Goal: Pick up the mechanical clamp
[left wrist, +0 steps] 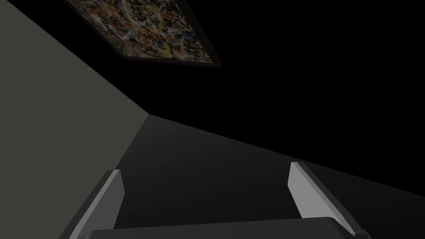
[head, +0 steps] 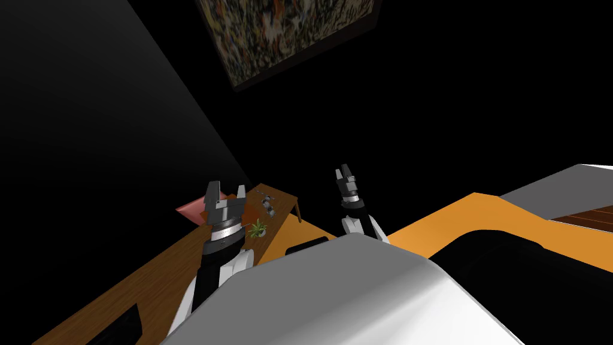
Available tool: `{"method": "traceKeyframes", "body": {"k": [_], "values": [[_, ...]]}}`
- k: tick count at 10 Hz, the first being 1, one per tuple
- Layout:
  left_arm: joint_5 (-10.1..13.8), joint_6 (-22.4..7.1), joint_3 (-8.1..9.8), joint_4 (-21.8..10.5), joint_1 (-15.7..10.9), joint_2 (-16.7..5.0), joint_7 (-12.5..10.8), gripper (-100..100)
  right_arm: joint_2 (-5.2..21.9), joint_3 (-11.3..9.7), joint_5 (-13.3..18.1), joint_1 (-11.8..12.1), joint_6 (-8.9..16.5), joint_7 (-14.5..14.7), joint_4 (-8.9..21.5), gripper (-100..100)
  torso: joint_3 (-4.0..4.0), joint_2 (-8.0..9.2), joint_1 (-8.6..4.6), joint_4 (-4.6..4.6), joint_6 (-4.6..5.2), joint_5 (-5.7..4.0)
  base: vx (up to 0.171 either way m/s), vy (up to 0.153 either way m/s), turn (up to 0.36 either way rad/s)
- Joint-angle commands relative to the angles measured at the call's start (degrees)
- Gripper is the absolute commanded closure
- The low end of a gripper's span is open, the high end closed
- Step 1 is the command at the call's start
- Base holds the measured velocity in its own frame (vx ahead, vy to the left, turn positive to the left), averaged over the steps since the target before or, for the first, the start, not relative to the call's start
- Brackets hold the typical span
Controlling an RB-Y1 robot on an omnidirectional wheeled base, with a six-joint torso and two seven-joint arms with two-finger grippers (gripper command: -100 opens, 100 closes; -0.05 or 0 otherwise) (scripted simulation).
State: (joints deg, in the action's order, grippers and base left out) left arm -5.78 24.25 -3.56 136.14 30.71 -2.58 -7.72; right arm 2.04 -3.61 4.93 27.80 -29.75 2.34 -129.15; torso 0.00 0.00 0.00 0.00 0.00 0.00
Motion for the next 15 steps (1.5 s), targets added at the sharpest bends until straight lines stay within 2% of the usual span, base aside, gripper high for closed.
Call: {"method": "traceKeyframes", "body": {"k": [1,3,12,13,14,15], "values": [[-0.4,-0.5,-0.28,-1.4,-0.6,-1.8,0.5,-100,0.0,0.0,0.0,0.0,0.0,0.0,0.0,0,0.0,0.0,0.0,0.0,0.0,0.0,-0.013,0.006,-0.015],[-1.4,-1.6,-0.99,-4.7,-1.9,-4.2,1.6,-100,0.0,0.0,0.0,0.0,0.0,0.0,0.0,0,0.06,0.11,0.07,0.02,0.01,0.02,-0.042,0.021,-0.032],[-5.7,-7.0,-4.65,-20.1,-8.1,-10.3,6.9,-100,0.0,0.0,0.0,0.0,0.0,0.0,0.0,0,0.1,0.17,0.15,0.04,0.0,0.03,-0.054,0.033,-0.028],[-5.7,-7.0,-4.65,-20.7,-8.1,-10.3,6.9,-100,0.0,0.0,0.0,0.0,0.0,0.0,0.0,0,0.12,0.21,0.16,0.05,0.0,0.04,-0.045,0.027,-0.015],[-6.2,-7.6,-5.02,-22.7,-8.8,-10.9,7.6,-100,0.0,0.0,0.0,0.0,0.0,0.0,0.0,0,0.11,0.18,0.13,0.04,-0.01,0.03,-0.03,0.02,-0.021],[-6.2,-7.6,-5.02,-22.7,-8.8,-10.9,7.6,-100,0.0,0.0,0.0,0.0,0.0,0.0,0.0,0,0.08,0.13,0.11,0.03,0.0,0.02,-0.021,0.014,-0.015]]}}
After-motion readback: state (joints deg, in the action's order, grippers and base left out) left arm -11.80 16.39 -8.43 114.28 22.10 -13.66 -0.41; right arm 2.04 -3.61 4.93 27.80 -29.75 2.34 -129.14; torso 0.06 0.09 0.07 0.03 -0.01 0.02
